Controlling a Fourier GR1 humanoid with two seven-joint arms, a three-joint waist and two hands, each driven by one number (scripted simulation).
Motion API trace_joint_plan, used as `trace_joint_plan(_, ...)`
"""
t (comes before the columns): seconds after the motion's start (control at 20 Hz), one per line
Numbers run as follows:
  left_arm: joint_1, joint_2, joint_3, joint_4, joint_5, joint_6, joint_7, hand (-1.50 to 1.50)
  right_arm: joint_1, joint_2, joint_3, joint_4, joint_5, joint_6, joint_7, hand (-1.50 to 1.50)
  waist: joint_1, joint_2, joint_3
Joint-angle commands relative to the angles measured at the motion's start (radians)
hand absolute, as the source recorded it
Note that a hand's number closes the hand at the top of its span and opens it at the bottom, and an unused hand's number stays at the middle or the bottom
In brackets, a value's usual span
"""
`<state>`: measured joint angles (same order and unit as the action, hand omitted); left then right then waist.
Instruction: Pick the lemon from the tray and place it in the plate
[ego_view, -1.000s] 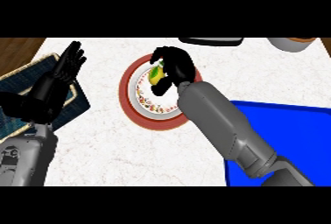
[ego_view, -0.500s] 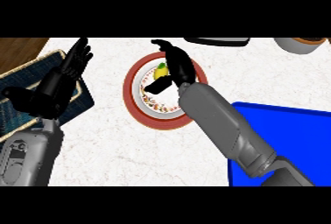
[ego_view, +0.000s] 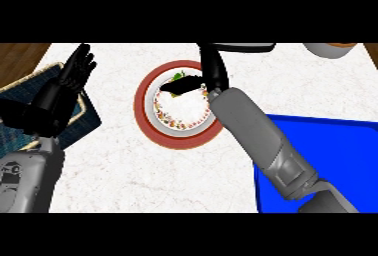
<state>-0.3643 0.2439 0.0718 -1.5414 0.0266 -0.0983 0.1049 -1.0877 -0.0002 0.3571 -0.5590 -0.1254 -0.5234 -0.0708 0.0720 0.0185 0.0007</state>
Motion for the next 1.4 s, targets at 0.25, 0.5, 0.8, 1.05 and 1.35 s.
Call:
trace_joint_plan(0.25,0.033,0.019,0.053,0.005,0.003,0.007,-0.019,0.00,0.031,-0.083,-0.173,0.070,-0.102,0.132,-0.165,-1.50,-0.056,-0.012,-0.001)
trace_joint_plan(0.5,0.057,0.016,0.053,-0.009,0.005,-0.001,-0.016,0.00,0.136,-0.204,-0.208,0.048,-0.105,0.275,-0.296,-1.50,-0.065,-0.015,0.000)
trace_joint_plan(0.8,0.076,-0.002,0.028,-0.060,-0.025,0.015,0.013,0.00,0.157,-0.321,-0.252,0.080,-0.097,0.434,-0.321,-1.50,-0.058,-0.012,0.000)
trace_joint_plan(1.05,0.077,0.003,0.043,-0.099,-0.018,0.015,0.051,0.00,0.266,-0.372,-0.252,-0.016,-0.071,0.486,-0.326,-1.50,-0.072,-0.020,-0.001)
trace_joint_plan(1.35,0.126,-0.011,0.030,-0.159,-0.005,-0.006,0.075,0.00,0.265,-0.412,-0.299,0.083,-0.017,0.485,-0.443,-1.50,-0.058,-0.016,0.000)
